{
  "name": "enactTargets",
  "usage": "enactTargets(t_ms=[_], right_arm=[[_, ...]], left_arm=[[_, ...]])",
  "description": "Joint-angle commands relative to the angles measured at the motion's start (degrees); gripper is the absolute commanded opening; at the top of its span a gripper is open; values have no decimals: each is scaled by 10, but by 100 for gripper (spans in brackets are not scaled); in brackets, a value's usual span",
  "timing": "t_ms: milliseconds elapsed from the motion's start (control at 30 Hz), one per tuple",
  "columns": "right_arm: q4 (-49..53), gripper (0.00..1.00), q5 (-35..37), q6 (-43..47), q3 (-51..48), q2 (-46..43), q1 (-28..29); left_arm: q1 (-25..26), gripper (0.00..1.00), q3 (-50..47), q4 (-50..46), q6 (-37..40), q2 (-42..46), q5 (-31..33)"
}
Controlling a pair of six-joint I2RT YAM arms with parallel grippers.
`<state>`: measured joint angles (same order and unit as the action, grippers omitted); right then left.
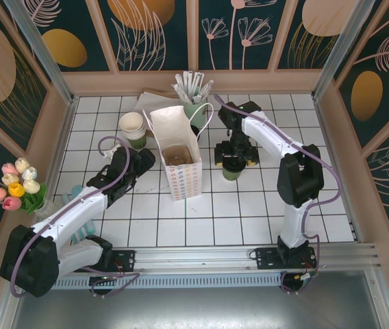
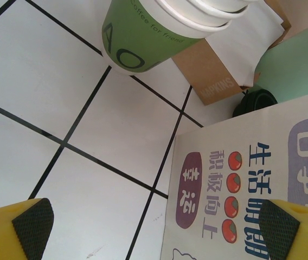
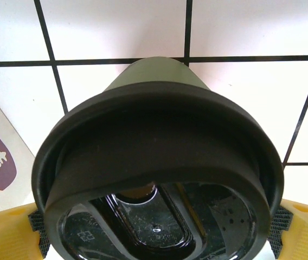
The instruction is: Pack the takeout coffee
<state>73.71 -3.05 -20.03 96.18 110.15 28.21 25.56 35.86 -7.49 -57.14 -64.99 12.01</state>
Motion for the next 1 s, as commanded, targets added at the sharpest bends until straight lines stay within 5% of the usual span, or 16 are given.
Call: enactTargets(t_ms=[0,967], right_arm=[[3,99,-2,0,-6,9,-3],[32,99,8,5,31,37,-7]], left_arm=[[2,98,-6,6,-3,5,-3],[2,99,-5,8,1,0,-1]])
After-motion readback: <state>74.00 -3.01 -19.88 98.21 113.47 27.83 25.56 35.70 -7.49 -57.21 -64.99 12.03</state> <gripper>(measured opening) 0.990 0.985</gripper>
